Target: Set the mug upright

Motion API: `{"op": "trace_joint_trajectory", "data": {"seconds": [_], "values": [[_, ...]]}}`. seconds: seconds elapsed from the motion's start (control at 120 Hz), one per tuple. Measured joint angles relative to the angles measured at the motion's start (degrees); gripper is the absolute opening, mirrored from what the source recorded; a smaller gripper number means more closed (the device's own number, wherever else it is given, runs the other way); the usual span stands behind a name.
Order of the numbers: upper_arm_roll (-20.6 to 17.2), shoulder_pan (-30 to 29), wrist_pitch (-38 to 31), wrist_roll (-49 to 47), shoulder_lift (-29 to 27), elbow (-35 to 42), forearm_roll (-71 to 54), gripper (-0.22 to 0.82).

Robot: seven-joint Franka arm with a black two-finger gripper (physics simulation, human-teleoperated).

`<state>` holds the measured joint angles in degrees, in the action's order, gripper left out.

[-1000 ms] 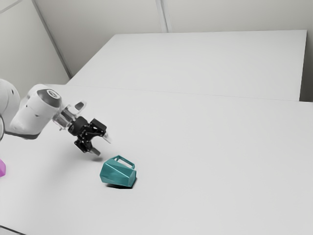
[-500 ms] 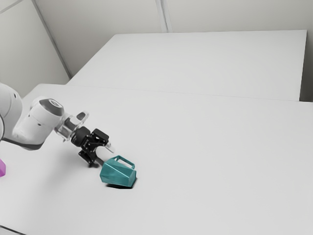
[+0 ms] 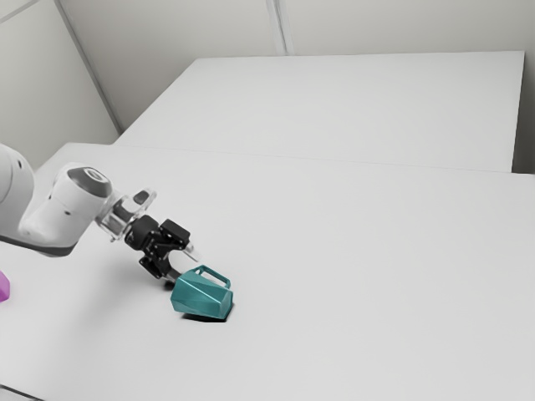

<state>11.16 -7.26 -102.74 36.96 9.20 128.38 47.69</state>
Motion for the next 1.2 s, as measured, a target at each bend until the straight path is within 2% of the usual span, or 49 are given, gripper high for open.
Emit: {"op": "trace_joint_trajectory", "data": {"seconds": [0.275,0.475,0.6,0.708,0.808,0.992,1.2], "values": [[0.0,2.4,0.3,-0.9,-0.7,0.6,0.2,0.59],[0.0,4.0,0.0,-1.7,-0.7,0.6,0.7,0.35],[0.0,4.8,-0.2,-2.1,-0.7,0.6,1.1,0.25],[0.0,4.9,-0.3,-2.4,-0.9,0.6,1.2,0.06],[0.0,4.9,-0.4,-2.7,-1.3,0.6,1.3,-0.04],[0.0,5.5,-0.5,-3.3,-2.0,0.6,1.3,-0.13],[0.0,6.8,-1.0,-4.1,-3.0,0.5,1.3,-0.17]]}}
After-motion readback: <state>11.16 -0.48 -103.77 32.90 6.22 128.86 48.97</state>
